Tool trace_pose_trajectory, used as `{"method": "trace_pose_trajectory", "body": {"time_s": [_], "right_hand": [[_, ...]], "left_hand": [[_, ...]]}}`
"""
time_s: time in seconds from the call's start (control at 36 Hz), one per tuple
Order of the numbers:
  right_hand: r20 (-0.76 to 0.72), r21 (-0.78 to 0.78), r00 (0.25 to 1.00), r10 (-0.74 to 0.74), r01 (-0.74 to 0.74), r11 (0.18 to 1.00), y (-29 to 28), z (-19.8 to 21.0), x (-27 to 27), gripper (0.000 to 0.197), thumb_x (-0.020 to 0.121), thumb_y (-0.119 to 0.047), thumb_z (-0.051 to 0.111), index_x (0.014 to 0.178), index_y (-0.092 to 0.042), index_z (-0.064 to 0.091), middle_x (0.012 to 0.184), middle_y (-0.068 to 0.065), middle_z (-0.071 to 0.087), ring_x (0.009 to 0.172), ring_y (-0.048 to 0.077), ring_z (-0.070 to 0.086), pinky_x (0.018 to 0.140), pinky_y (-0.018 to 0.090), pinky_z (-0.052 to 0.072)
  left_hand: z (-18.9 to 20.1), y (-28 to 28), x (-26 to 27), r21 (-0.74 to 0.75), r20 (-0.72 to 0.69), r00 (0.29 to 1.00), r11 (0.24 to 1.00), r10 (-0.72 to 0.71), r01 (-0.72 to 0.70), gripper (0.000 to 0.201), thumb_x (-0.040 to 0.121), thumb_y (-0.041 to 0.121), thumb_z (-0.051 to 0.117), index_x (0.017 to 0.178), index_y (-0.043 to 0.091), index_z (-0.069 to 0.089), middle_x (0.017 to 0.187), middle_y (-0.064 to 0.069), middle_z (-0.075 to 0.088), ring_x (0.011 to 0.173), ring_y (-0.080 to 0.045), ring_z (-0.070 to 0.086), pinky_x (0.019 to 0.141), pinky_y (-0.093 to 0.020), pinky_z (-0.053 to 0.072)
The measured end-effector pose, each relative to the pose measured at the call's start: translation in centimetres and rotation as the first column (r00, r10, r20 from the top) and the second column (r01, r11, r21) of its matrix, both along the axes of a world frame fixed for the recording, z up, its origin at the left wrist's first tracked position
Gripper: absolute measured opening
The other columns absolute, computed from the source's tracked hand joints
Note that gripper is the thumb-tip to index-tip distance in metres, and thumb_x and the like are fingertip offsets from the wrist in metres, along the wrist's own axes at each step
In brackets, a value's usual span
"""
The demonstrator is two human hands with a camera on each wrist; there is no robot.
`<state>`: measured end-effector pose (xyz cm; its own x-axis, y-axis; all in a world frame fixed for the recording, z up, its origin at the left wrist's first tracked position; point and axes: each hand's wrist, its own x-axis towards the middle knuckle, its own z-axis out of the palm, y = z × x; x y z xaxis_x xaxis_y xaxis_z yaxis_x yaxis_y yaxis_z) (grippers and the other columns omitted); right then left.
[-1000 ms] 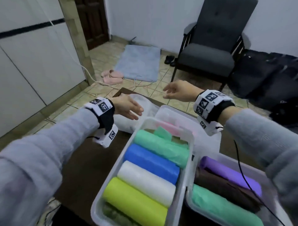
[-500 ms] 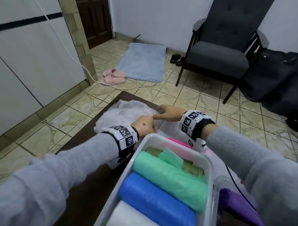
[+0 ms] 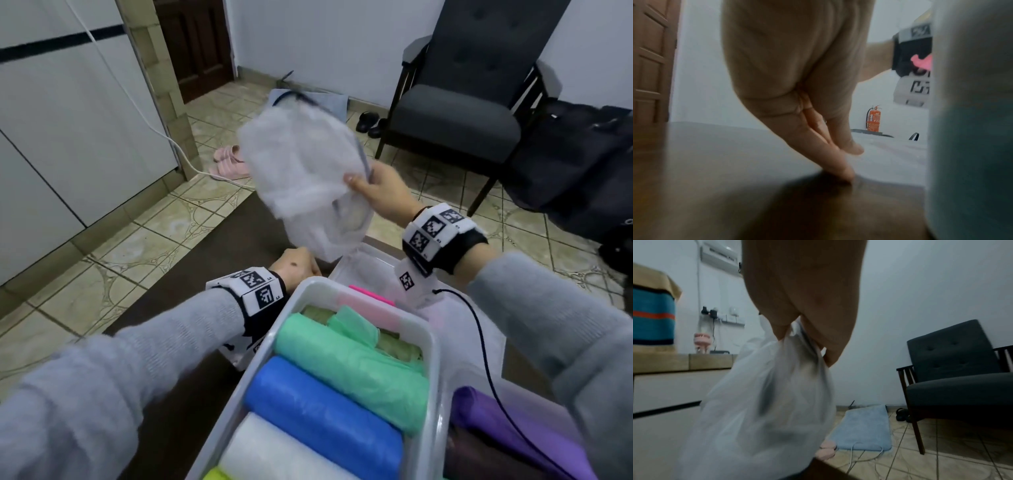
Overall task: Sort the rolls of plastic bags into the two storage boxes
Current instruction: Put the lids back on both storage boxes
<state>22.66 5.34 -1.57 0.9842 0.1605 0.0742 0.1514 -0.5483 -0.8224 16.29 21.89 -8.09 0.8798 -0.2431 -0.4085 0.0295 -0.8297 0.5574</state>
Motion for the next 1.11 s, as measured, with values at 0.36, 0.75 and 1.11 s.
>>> {"method": "trace_pose_trajectory", "body": {"time_s": [0.36,0.75,1.11], "right_hand": [[0.154,0.212,0.918,-0.365,0.33,0.92,-9.8,8.0,-6.6,0.033,0.094,-0.021,0.056,0.119,0.0,0.055,0.112,0.011,0.063,0.095,0.02,0.061,0.081,0.032,0.053],[0.148,0.259,0.829,-0.54,0.494,0.83,-19.9,10.0,-26.8,0.013,0.094,-0.019,0.057,0.105,-0.013,0.059,0.1,0.004,0.065,0.09,0.021,0.061,0.078,0.037,0.051],[0.13,0.319,0.588,-0.798,0.738,0.595,-26.8,6.4,-50.9,0.04,0.086,-0.041,0.062,0.113,-0.012,0.058,0.104,0.006,0.066,0.087,0.005,0.065,0.077,0.024,0.053]], "left_hand": [[3.2,1.6,-1.4,0.105,-0.01,0.997,0.991,0.079,-0.078,0.066,0.095,0.06,0.028,0.116,0.009,0.065,0.123,-0.014,0.061,0.11,-0.03,0.057,0.088,-0.032,0.044],[14.0,-0.9,-10.5,0.145,0.354,0.933,0.989,-0.073,0.023,0.06,0.099,0.049,0.027,0.116,0.001,0.059,0.126,-0.019,0.057,0.116,-0.032,0.052,0.093,-0.035,0.037],[14.2,-20.0,-33.7,-0.219,0.416,0.781,0.783,-0.465,0.583,0.052,0.099,0.044,0.036,0.14,0.013,0.041,0.143,-0.006,0.045,0.128,-0.022,0.044,0.093,-0.023,0.031]]}}
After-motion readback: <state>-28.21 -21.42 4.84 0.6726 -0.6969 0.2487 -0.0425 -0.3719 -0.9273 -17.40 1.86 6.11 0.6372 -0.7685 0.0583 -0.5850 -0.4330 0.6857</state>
